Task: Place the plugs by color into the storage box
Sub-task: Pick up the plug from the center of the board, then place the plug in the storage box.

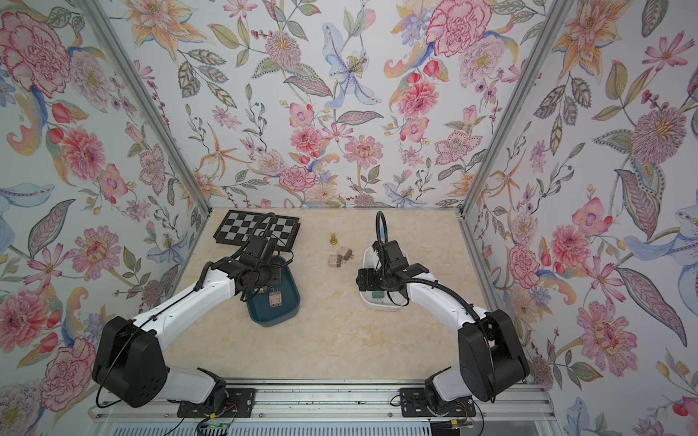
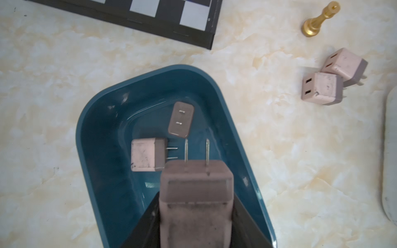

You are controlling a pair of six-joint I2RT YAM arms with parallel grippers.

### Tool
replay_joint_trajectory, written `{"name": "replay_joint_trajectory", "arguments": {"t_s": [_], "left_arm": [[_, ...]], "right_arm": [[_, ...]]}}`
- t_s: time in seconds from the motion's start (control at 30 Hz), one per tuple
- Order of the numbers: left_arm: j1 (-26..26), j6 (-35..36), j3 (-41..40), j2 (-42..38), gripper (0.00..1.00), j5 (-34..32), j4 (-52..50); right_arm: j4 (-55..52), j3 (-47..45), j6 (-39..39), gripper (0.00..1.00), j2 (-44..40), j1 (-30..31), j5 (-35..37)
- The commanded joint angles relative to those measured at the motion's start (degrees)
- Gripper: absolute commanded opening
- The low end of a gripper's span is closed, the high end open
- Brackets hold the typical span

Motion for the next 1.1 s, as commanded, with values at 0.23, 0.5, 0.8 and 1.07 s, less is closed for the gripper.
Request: {"name": "replay_joint_trajectory", "arguments": {"t_s": [0.23, 0.5, 0.8, 1.07], "left_arm": [[2.88, -0.65, -9.86, -2.69, 0.43, 0.3, 4.53], [3.11, -0.94, -12.22, 2.03, 0.44, -0.23, 7.91], [3.15, -1.3, -13.65, 5.44, 0.48, -1.39, 8.46], [3.2, -1.34, -10.6, 2.71, 0.77, -1.54, 6.08]], "right_arm": [[0.56, 2.19, 1.44, 0.88, 2.19, 3.23, 1.76], [0.43, 2.2, 1.71, 0.88, 2.3, 3.83, 2.38], [0.34, 2.02, 1.71, 0.88, 2.64, 3.83, 2.35], [0.38, 1.92, 1.67, 0.88, 2.32, 3.83, 2.52]]}}
